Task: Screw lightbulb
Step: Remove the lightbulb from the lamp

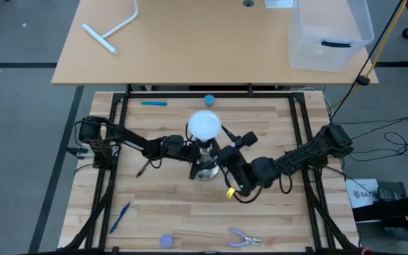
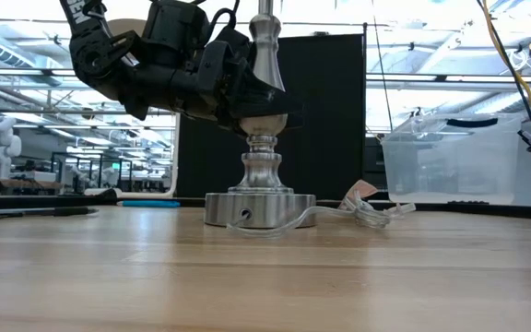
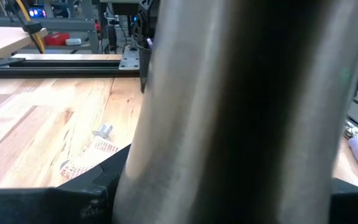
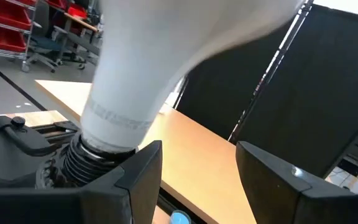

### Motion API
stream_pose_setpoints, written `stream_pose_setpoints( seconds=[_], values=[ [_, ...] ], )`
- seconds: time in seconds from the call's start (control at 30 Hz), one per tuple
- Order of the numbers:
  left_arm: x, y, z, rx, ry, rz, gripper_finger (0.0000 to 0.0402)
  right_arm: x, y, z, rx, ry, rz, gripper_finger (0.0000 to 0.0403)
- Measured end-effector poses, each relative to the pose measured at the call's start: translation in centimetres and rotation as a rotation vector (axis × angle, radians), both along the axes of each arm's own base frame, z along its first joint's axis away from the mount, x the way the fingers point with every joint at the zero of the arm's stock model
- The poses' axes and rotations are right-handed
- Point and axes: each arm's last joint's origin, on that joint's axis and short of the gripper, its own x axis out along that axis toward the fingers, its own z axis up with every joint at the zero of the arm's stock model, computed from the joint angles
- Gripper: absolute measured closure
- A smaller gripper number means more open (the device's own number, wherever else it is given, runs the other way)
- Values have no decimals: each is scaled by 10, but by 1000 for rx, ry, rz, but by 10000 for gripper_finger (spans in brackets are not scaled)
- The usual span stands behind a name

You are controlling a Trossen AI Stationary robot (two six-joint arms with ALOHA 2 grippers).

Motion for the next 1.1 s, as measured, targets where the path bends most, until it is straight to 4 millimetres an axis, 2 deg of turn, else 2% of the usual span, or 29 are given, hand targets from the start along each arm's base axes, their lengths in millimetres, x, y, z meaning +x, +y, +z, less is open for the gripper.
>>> stream_pose_setpoints(
  seconds=[0.37,0.47,0.63,0.77,0.9,1.1],
  values=[
    [0,0,0,-1,0,1,144,0,0,0,-22,50,-12,204],
    [0,0,0,-2,0,1,144,-4,7,1,-17,88,-27,204],
    [0,0,0,-2,0,1,144,-12,30,12,-18,78,40,204],
    [0,0,0,-1,0,1,144,-16,41,20,-15,57,81,204],
    [0,0,0,-1,-1,1,144,-15,43,21,-33,1,152,204],
    [0,0,0,0,-1,1,144,-6,30,18,-24,-17,132,204]
  ],
)
